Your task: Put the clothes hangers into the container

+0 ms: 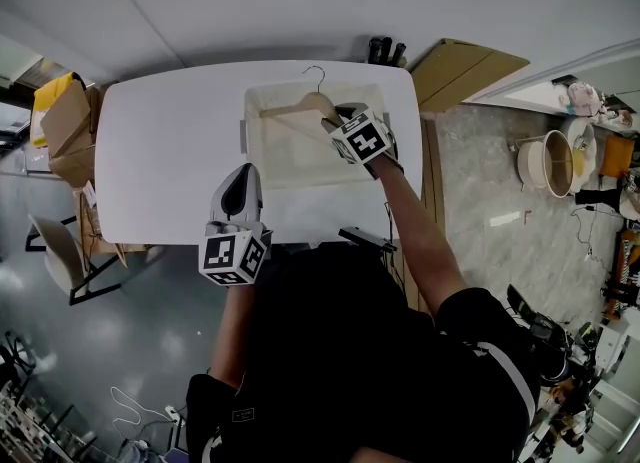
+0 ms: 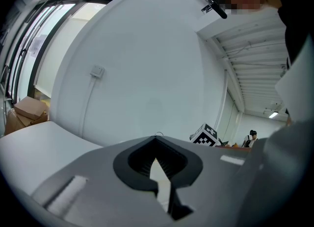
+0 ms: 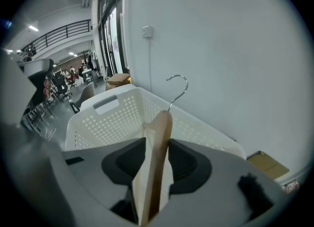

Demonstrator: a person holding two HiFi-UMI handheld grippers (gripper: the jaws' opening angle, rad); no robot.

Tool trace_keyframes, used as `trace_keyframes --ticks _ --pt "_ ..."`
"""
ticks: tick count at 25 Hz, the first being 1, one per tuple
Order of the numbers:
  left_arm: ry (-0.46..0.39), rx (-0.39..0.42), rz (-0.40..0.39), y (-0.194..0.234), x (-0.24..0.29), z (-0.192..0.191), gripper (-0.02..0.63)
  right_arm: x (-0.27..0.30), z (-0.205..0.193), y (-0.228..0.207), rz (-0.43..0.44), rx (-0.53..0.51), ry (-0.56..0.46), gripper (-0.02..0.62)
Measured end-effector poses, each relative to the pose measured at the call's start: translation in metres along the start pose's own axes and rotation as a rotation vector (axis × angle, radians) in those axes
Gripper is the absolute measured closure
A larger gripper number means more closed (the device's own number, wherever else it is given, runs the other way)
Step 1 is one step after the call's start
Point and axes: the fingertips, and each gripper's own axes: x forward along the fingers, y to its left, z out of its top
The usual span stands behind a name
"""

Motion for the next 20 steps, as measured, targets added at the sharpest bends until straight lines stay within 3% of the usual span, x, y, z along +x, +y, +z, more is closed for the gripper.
trace_keyframes --ticks 20 --pt "0.002 -0.017 0.005 -0.001 -0.003 -0.002 0.6 0.01 -0.012 -0.018 -0.038 0.022 0.048 0.407"
